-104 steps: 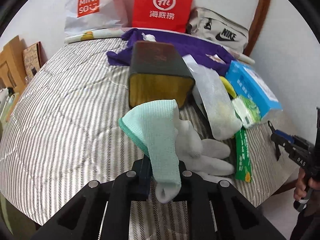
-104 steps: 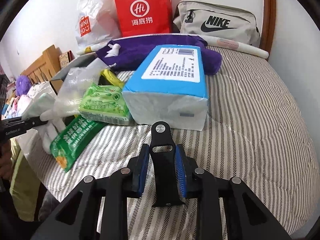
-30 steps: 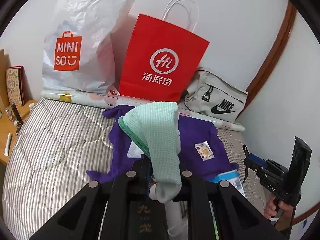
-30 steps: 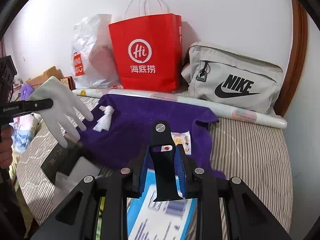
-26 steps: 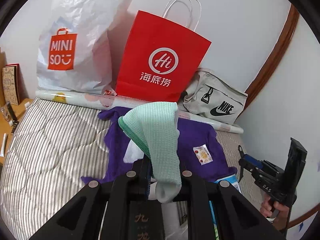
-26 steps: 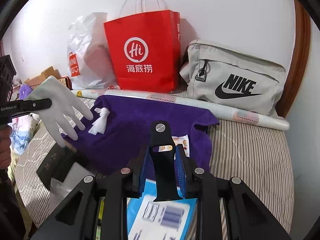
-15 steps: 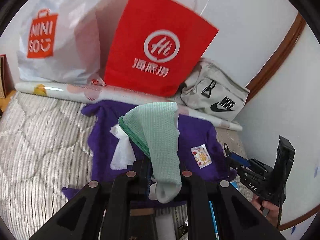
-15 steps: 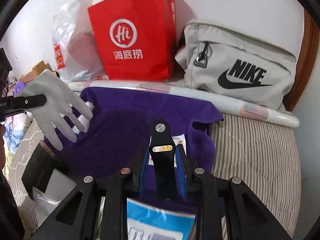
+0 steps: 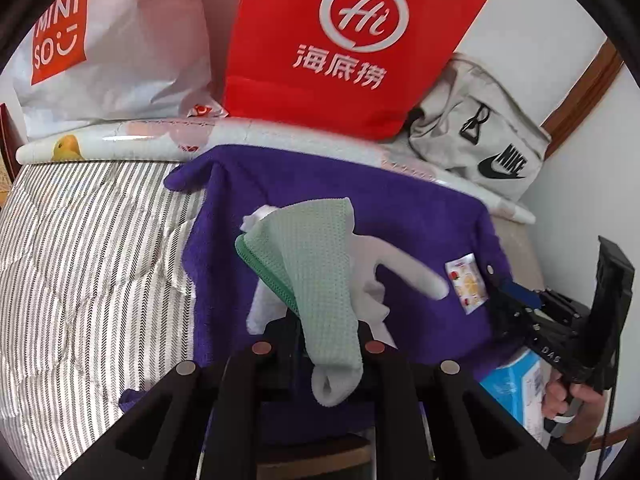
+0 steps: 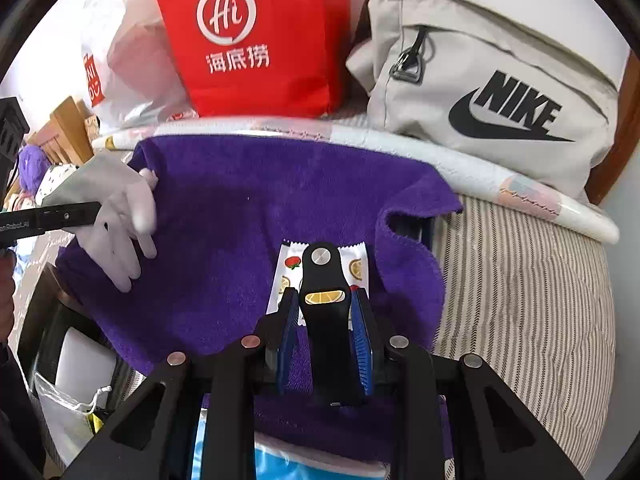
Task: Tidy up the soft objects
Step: 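Carry the strap and glove over the purple towel with both tools, then release the strap onto the sachet with the right tool while the left tool releases the glove, then move both open tools from the towel to the pile of items beside it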
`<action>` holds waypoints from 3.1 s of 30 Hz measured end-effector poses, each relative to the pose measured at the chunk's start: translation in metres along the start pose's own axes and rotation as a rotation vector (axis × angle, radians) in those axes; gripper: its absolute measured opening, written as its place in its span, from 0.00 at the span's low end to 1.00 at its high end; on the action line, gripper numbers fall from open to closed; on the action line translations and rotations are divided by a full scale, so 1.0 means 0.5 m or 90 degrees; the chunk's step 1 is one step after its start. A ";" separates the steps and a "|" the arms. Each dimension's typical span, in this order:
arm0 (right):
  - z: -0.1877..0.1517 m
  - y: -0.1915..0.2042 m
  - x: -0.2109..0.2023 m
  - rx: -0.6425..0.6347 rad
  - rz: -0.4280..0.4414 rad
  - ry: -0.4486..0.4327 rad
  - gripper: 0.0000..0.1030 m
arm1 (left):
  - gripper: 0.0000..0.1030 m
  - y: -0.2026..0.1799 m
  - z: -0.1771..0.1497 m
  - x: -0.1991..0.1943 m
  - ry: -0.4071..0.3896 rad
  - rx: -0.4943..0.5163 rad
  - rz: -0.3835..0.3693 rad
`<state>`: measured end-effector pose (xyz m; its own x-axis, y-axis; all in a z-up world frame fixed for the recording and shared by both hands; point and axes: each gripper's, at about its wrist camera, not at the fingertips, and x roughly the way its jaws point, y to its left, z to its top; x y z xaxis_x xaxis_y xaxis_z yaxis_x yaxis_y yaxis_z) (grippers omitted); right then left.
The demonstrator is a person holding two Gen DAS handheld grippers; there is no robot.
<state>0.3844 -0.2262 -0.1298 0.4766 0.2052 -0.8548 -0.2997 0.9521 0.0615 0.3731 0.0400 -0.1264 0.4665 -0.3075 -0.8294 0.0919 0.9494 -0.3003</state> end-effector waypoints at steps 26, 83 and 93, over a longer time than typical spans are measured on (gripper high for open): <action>-0.002 0.018 -0.046 -0.040 -0.018 0.003 0.49 | 0.58 0.008 -0.025 -0.077 -0.009 0.046 0.079; -0.157 0.073 -0.165 -0.031 0.025 -0.054 0.49 | 0.56 -0.074 -0.034 -0.004 0.012 0.120 0.086; -0.179 0.143 -0.192 -0.049 0.079 -0.066 0.49 | 0.56 -0.022 -0.101 -0.111 -0.002 0.075 0.063</action>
<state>0.2433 -0.1983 -0.0892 0.5141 0.3457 -0.7850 -0.4212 0.8990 0.1201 0.3015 0.0433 -0.1007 0.4806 -0.2122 -0.8509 0.1478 0.9760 -0.1599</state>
